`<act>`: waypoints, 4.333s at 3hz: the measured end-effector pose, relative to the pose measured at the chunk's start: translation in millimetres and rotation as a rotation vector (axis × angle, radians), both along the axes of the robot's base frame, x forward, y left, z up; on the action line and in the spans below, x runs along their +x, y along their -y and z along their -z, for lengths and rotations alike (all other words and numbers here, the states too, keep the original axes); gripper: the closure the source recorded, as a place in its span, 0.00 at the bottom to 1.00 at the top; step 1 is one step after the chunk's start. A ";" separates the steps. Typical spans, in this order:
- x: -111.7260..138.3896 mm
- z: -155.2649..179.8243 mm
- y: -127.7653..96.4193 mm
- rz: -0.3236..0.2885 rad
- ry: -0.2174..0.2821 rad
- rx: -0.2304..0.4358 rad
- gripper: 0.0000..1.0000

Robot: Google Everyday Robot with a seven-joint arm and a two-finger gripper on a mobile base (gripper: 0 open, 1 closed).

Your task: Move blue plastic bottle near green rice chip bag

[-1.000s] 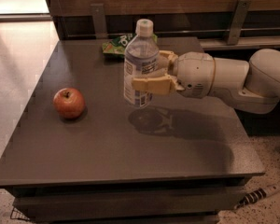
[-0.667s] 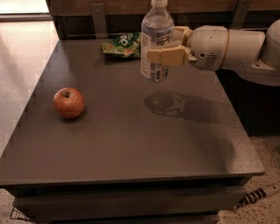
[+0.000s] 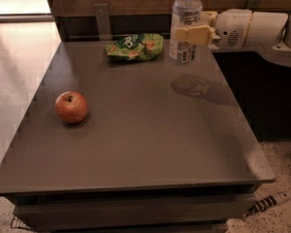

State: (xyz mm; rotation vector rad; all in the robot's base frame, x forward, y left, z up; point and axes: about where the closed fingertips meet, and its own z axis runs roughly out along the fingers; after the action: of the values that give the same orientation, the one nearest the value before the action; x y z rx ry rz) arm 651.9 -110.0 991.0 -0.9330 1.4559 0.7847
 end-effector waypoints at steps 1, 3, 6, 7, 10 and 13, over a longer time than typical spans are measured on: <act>40.7 3.1 28.6 0.104 0.003 0.016 1.00; 75.9 19.4 38.3 0.188 -0.045 0.016 1.00; 144.5 59.0 53.4 0.341 -0.048 0.042 1.00; 152.9 86.3 54.2 0.391 -0.021 0.024 1.00; 151.9 99.9 50.5 0.406 0.018 0.004 0.95; 151.9 98.9 50.1 0.406 0.018 0.004 0.17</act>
Offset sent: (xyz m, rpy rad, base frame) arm 0.0332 -0.0232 -0.0038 0.0127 0.0014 -0.0819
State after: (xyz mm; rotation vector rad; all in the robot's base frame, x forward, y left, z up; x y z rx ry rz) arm 803.8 -160.1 892.2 -0.6096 1.5602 0.4768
